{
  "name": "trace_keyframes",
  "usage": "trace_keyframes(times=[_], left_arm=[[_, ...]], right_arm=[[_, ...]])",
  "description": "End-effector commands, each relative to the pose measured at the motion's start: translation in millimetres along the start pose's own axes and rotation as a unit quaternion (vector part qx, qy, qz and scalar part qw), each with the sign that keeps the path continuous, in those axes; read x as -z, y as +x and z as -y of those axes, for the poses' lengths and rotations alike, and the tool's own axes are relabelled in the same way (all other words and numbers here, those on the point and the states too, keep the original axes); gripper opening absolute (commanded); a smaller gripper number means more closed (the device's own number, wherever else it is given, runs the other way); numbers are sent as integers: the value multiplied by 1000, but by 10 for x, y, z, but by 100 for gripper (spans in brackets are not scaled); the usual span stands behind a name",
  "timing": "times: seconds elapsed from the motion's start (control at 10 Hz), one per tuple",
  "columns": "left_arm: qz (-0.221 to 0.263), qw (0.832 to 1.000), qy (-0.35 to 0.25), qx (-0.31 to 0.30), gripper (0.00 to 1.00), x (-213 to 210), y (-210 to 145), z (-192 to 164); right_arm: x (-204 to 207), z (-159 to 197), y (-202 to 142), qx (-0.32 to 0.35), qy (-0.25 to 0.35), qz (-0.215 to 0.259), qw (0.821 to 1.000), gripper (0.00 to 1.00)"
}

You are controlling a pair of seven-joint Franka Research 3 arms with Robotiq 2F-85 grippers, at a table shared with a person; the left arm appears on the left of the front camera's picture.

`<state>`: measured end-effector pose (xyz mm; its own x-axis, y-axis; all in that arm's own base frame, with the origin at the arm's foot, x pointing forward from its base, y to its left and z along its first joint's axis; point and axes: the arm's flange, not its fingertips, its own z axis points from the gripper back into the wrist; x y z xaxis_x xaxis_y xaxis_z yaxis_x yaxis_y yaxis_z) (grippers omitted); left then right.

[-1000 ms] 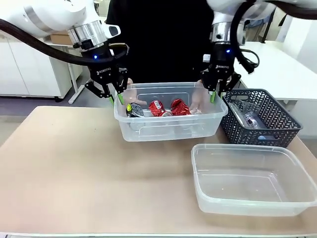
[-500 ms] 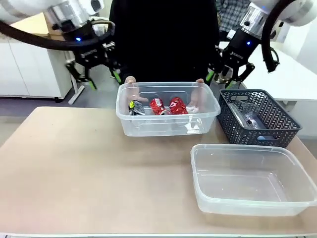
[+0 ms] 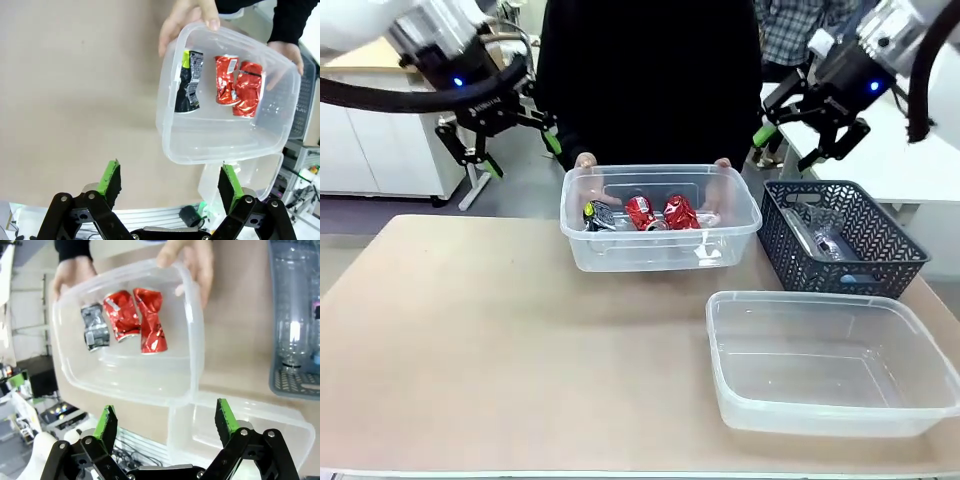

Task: Sort the waste into each basket.
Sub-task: Release the Organizing box you were holding, then pick up the Organizing box on the right side of the table and lift it.

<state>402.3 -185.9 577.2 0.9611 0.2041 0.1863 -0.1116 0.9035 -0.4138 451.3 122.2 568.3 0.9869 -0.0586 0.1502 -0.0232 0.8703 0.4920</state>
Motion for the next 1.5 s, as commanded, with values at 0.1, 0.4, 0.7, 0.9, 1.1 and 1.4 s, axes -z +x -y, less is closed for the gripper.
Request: trace_keyframes(times=[0.1, 0.4, 0.7, 0.9, 1.1, 1.4], left_arm=[[7, 1000, 0, -4, 100, -93, 19, 15], [7, 1000, 0, -4, 100, -93, 19, 15], [7, 1000, 0, -4, 100, -93, 19, 15], [-20, 999, -36, 27, 100, -286, 15, 122], [-68, 995, -33, 63, 100, -66, -313, 726], [-217, 973, 40, 61, 100, 1015, -1328, 1749]], right_arm=[[40, -46, 121, 20, -4, -2, 1000, 100], [40, -46, 121, 20, -4, -2, 1000, 100], [40, -46, 121, 20, -4, -2, 1000, 100], [-310, 237, -77, -1, 41, -24, 999, 100], [-733, 758, -626, -66, 10, -66, 996, 100], [-969, 1569, -1483, -171, -78, -69, 980, 100]])
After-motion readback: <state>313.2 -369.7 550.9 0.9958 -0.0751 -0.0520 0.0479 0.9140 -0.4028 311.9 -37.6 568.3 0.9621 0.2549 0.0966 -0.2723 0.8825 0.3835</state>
